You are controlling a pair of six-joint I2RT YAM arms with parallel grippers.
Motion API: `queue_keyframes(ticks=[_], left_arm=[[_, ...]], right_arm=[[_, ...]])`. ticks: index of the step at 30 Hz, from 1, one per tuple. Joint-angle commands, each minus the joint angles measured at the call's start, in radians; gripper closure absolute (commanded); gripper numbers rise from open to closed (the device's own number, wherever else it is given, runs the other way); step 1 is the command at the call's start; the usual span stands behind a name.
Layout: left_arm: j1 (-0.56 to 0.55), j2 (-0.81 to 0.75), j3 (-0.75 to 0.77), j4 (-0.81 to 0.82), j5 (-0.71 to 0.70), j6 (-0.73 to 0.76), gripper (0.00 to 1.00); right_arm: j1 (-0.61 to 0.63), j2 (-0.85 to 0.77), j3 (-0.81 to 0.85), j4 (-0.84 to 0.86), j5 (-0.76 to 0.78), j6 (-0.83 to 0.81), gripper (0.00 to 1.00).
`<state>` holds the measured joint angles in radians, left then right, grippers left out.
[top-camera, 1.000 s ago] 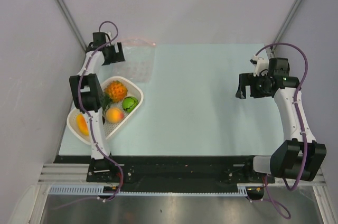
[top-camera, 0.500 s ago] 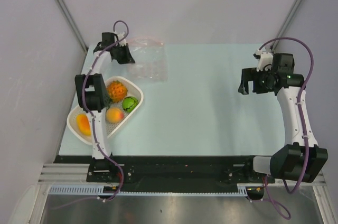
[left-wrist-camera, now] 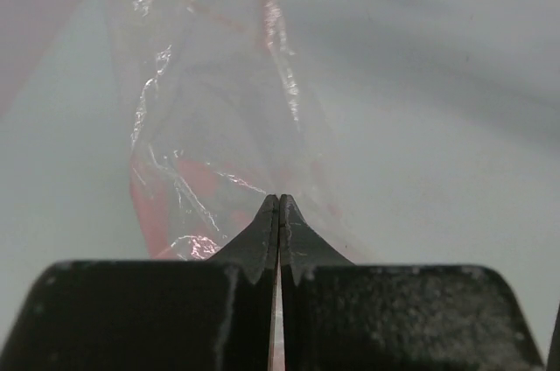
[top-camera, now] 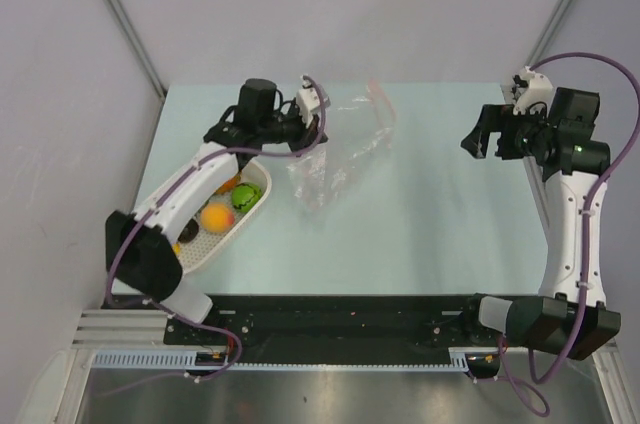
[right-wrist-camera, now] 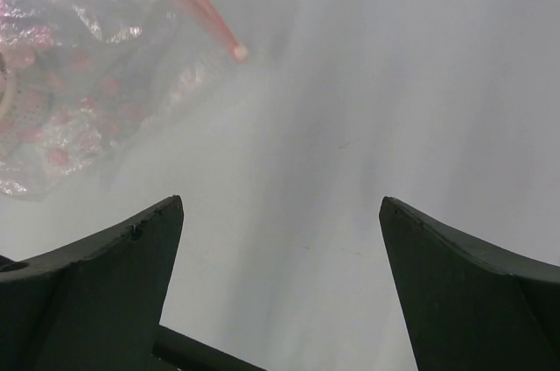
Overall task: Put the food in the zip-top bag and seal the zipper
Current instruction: Pick up the zipper food storage bag at the center of the board.
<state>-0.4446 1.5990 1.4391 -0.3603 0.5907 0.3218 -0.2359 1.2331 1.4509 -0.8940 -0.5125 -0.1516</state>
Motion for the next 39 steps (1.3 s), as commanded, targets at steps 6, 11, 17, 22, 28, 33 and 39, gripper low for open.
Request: queue_keyframes(ticks=[6, 11, 17, 22, 28, 33, 39], left_arm=[[-0.003, -0.342, -0.293, 0.109, 0.368, 0.439, 1.00], [-0.005, -0.396, -0.336, 0.067, 0.429, 0.510, 1.00], [-0.005, -0.441, -0.365, 0.118, 0.462, 0.479, 1.00], [-0.005, -0.433, -0.348, 0.116, 0.463, 0.455, 1.00], [-0.003, -0.435, -0.358, 0.155, 0.466, 0.363, 1.00], [-0.002, -0.438, -0.365, 0.195, 0.466, 0.315, 1.00], [-0.002, -0.413, -0.350, 0.214, 0.462, 0.278, 1.00]], right_arm=[[-0.002, -0.138, -0.029, 0.050, -0.205, -0.172, 0.00], [-0.002, -0.296, -0.199, 0.066, -0.395, -0.353, 0.05], [0.044, -0.389, -0.331, 0.198, -0.426, -0.318, 0.13], [0.066, -0.379, -0.359, 0.116, -0.515, -0.338, 0.21], [0.124, -0.535, -0.506, 0.092, -0.489, -0.380, 0.22], [0.139, -0.655, -0.593, 0.082, -0.486, -0.427, 0.21], [0.159, -0.698, -0.705, 0.314, -0.466, -0.298, 0.25]])
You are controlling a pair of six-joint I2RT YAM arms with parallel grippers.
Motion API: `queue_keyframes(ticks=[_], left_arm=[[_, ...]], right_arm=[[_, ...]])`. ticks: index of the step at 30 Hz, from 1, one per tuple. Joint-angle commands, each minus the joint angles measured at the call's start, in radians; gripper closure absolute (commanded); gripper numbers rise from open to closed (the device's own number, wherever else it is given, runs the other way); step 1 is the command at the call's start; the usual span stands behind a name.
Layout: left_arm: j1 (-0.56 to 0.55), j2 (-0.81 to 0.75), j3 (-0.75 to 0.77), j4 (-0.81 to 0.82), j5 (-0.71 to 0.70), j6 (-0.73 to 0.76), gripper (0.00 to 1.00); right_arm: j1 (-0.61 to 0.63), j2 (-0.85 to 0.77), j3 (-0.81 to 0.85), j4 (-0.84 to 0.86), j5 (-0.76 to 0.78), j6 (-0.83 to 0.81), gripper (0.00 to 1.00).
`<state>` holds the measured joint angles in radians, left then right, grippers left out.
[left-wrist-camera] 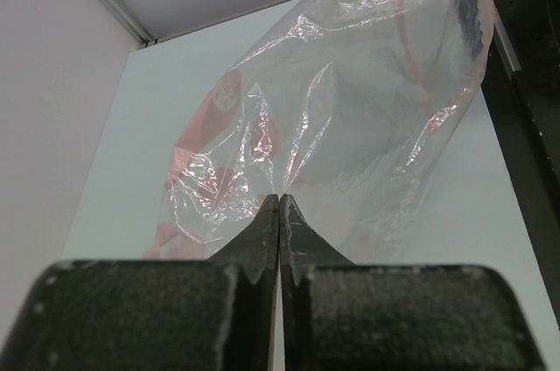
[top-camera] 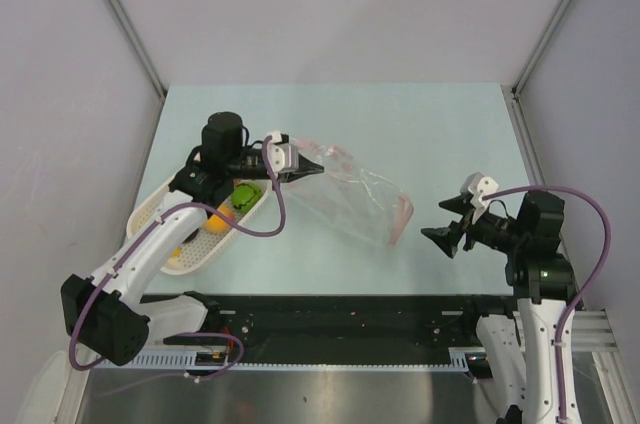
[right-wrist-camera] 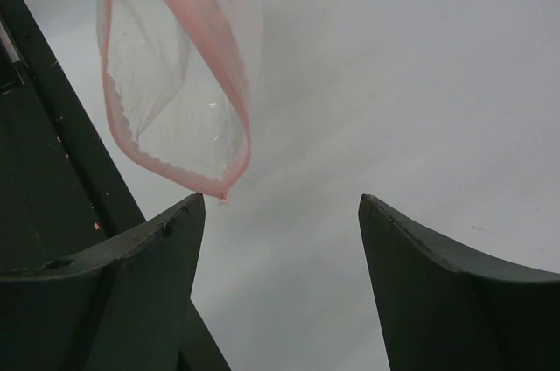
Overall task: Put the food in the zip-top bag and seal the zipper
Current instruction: Pick up the zipper food storage bag at the center of the board.
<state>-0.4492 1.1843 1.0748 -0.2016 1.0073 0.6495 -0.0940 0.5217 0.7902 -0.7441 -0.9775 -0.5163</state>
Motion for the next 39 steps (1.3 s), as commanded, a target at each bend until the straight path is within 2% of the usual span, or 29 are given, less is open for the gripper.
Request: queue_keyframes(ticks=[1, 8, 11, 14, 15, 17, 18, 20, 21, 23, 24, 26, 27, 28, 31, 34, 36, 39], left_arm=[[0.003, 0.003, 0.019, 0.057, 0.045, -0.068, 1.00], [0.003, 0.015, 0.019, 0.096, 0.037, -0.120, 1.00], [0.003, 0.018, 0.019, 0.119, 0.034, -0.152, 1.00], [0.003, 0.015, 0.007, 0.162, 0.028, -0.198, 1.00], [0.003, 0.015, 0.004, 0.168, 0.022, -0.223, 1.00], [0.004, 0.021, -0.004, 0.221, -0.044, -0.287, 1.00], [0.006, 0.027, -0.006, 0.246, -0.080, -0.372, 1.00], [0.012, 0.055, 0.004, 0.278, -0.169, -0.454, 0.69], [0.012, 0.067, 0.022, 0.286, -0.209, -0.550, 0.56], [0.015, 0.107, 0.049, 0.275, -0.293, -0.643, 0.41], [0.017, 0.118, 0.072, 0.272, -0.318, -0.693, 0.22], [0.021, 0.141, 0.092, 0.255, -0.367, -0.764, 0.18], [0.021, 0.159, 0.112, 0.246, -0.383, -0.778, 0.12], [0.021, 0.164, 0.120, 0.235, -0.401, -0.787, 0.11], [0.021, 0.176, 0.137, 0.209, -0.470, -0.824, 0.09], [0.021, 0.176, 0.131, 0.166, -0.524, -0.841, 0.09], [0.023, 0.178, 0.125, 0.133, -0.533, -0.855, 0.08], [0.030, 0.169, 0.096, 0.113, -0.503, -0.935, 0.07]], right_arm=[[0.025, 0.036, -0.046, 0.176, -0.003, 0.079, 0.26], [0.218, 0.095, -0.068, 0.360, 0.103, 0.223, 0.30], [0.287, 0.136, -0.062, 0.373, 0.152, 0.225, 0.40], [0.367, 0.156, -0.057, 0.358, 0.212, 0.206, 0.71], [0.391, 0.162, -0.049, 0.353, 0.252, 0.219, 1.00], [0.404, 0.164, -0.028, 0.327, 0.351, 0.243, 1.00], [0.408, 0.170, 0.012, 0.312, 0.393, 0.290, 1.00], [0.407, 0.185, 0.068, 0.229, 0.524, 0.343, 1.00], [0.405, 0.211, 0.111, 0.188, 0.566, 0.364, 1.00], [0.393, 0.236, 0.237, 0.062, 0.696, 0.449, 1.00], [0.389, 0.250, 0.272, 0.028, 0.735, 0.473, 1.00], [0.366, 0.250, 0.375, -0.061, 0.807, 0.512, 1.00], [0.358, 0.248, 0.406, -0.107, 0.841, 0.528, 1.00], [0.356, 0.251, 0.467, -0.132, 0.879, 0.541, 1.00], [0.355, 0.299, 0.590, -0.266, 1.150, 0.552, 1.00], [0.320, 0.349, 0.641, -0.395, 1.310, 0.579, 1.00], [0.289, 0.353, 0.653, -0.428, 1.310, 0.587, 1.00], [0.277, 0.379, 0.650, -0.439, 1.226, 0.645, 1.00]])
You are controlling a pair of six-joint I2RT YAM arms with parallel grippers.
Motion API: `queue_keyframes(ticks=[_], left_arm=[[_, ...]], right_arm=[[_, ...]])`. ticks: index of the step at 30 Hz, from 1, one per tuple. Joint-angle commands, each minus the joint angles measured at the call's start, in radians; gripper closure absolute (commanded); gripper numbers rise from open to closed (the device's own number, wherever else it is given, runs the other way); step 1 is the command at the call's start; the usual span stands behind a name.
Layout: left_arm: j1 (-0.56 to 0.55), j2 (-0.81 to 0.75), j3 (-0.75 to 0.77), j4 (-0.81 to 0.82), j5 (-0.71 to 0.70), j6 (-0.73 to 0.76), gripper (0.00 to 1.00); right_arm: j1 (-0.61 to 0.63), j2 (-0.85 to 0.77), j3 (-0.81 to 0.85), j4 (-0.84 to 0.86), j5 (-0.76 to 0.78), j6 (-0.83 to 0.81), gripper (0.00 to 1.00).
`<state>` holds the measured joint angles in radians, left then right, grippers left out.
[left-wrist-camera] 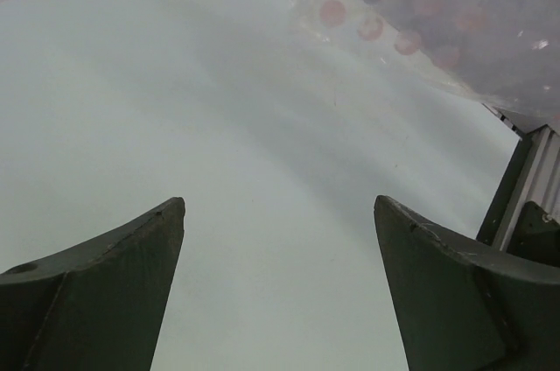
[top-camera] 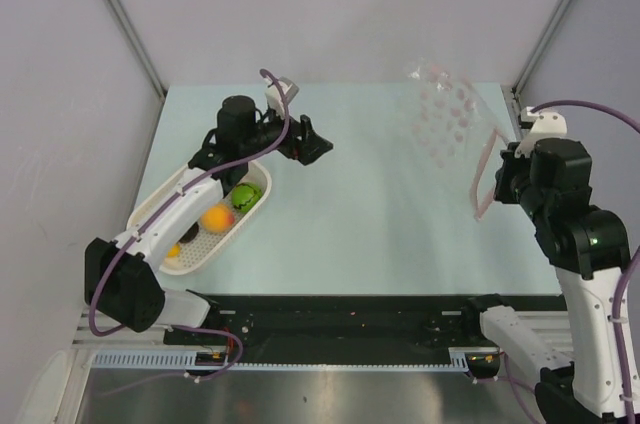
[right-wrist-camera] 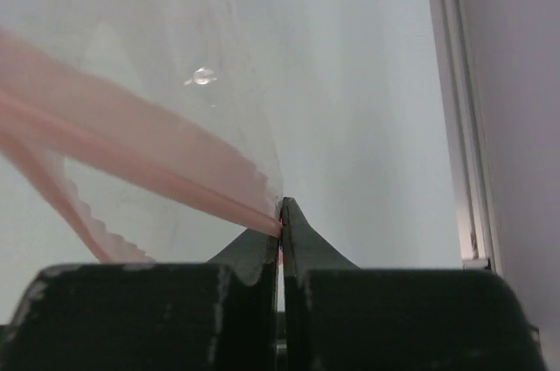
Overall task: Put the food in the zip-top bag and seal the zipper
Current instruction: Pick up the zipper food storage bag at the center of the board.
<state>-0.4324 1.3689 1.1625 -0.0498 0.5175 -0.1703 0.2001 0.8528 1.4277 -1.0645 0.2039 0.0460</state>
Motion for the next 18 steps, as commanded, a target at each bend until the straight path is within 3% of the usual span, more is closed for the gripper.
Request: queue_keyframes(ticks=[1, 6, 14, 18], left_arm=[[0.017, -0.031, -0.004, -0.044, -0.004, -0.151, 0.05], [0.018, -0.060, -0.034, -0.140, 0.015, -0.167, 0.00], [0.029, -0.161, -0.121, -0.238, -0.034, -0.118, 0.00], [0.066, -0.224, -0.190, -0.229, 0.030, -0.159, 0.00]], right_arm=[[-0.019, 0.058, 0.008, -0.111, -0.007, 0.115, 1.00], [0.004, 0.155, -0.084, -0.027, -0.243, 0.291, 1.00], [0.185, 0.317, -0.194, 0.387, -0.428, 0.451, 1.00], [0.211, 0.400, -0.174, 0.462, -0.501, 0.549, 1.00]])
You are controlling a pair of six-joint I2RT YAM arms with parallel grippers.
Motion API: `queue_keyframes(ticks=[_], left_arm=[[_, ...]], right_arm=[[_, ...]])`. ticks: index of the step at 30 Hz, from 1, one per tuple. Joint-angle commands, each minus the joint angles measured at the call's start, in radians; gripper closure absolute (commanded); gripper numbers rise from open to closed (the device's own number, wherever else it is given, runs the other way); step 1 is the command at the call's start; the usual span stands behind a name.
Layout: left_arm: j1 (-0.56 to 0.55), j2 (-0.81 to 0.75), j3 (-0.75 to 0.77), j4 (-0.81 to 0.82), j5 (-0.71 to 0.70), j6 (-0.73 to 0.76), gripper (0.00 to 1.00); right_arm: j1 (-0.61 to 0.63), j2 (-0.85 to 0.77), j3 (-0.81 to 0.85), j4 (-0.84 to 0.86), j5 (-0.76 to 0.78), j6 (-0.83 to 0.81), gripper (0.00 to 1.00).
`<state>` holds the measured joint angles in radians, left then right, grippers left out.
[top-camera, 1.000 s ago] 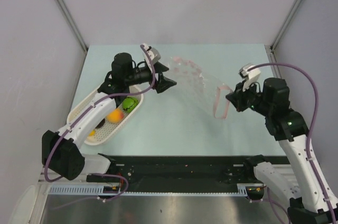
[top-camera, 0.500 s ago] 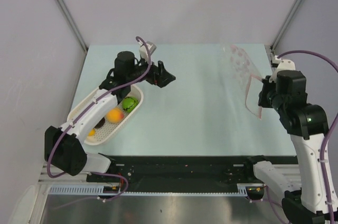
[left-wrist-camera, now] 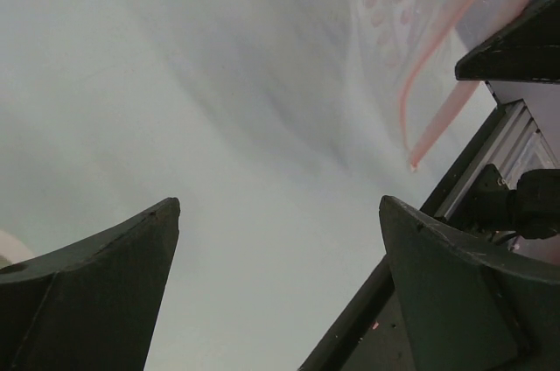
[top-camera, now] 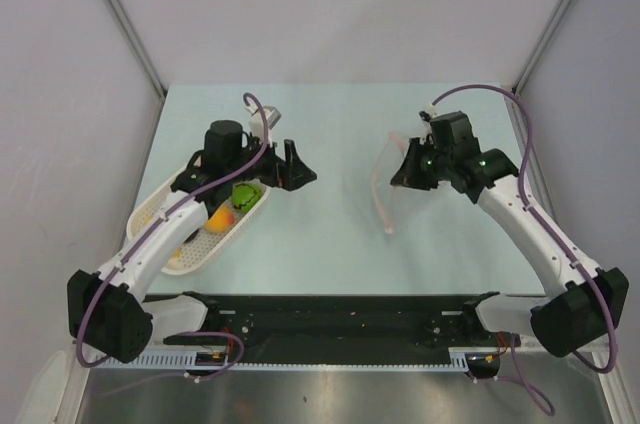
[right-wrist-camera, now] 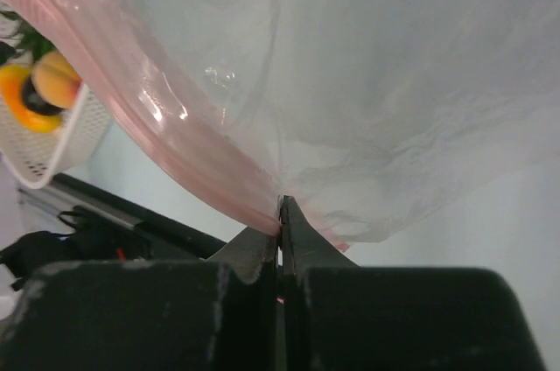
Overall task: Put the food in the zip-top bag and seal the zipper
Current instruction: Pick up the zipper food storage bag at the center of the board, then pick up the fake fruit from the bin.
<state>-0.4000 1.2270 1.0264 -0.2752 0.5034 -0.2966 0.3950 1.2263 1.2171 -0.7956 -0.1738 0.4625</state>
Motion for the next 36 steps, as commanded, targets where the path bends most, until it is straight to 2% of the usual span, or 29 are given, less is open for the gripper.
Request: queue_keyframes(ticks=[1, 7, 11, 12, 16, 19, 21, 23, 26, 28, 31, 36], left_arm=[[0.033, -0.096, -0.071, 0.002, 0.050, -0.051, 0.00], [0.055, -0.149, -0.124, 0.025, 0.053, -0.056, 0.00], [0.093, -0.129, -0.112, 0.016, 0.047, -0.056, 0.00], [0.107, -0.121, -0.114, 0.019, 0.047, -0.062, 0.00], [0.116, -0.077, -0.094, -0.018, 0.044, -0.076, 0.00], [0.127, -0.052, -0.081, -0.028, 0.034, -0.059, 0.00], [0.150, -0.043, -0.071, -0.042, 0.040, -0.047, 0.00], [0.173, -0.053, -0.062, -0.062, 0.044, -0.035, 0.00], [0.187, -0.081, -0.048, -0.093, 0.029, 0.017, 0.00], [0.187, -0.090, -0.034, -0.111, 0.023, 0.045, 0.00], [0.197, -0.095, -0.020, -0.125, -0.066, 0.083, 0.00], [0.297, -0.003, 0.058, -0.154, -0.166, 0.070, 0.01]], right_arm=[[0.016, 0.057, 0.048, 0.194, -0.139, 0.190, 1.00], [0.012, 0.154, 0.110, 0.225, -0.243, 0.384, 1.00], [-0.036, 0.267, 0.192, 0.251, -0.357, 0.589, 1.00], [-0.047, 0.285, 0.218, 0.256, -0.412, 0.606, 1.00], [-0.079, 0.357, 0.337, 0.193, -0.421, 0.628, 1.00], [-0.099, 0.365, 0.314, 0.154, -0.432, 0.634, 1.00], [-0.111, 0.339, 0.271, 0.203, -0.470, 0.666, 1.00], [-0.107, 0.329, 0.262, 0.255, -0.464, 0.635, 1.00], [-0.091, 0.320, 0.178, 0.292, -0.446, 0.490, 1.00], [-0.096, 0.317, 0.107, 0.257, -0.408, 0.368, 1.00], [-0.102, 0.318, 0.033, 0.246, -0.382, 0.250, 1.00], [-0.074, 0.349, 0.042, 0.237, -0.334, 0.185, 1.00]])
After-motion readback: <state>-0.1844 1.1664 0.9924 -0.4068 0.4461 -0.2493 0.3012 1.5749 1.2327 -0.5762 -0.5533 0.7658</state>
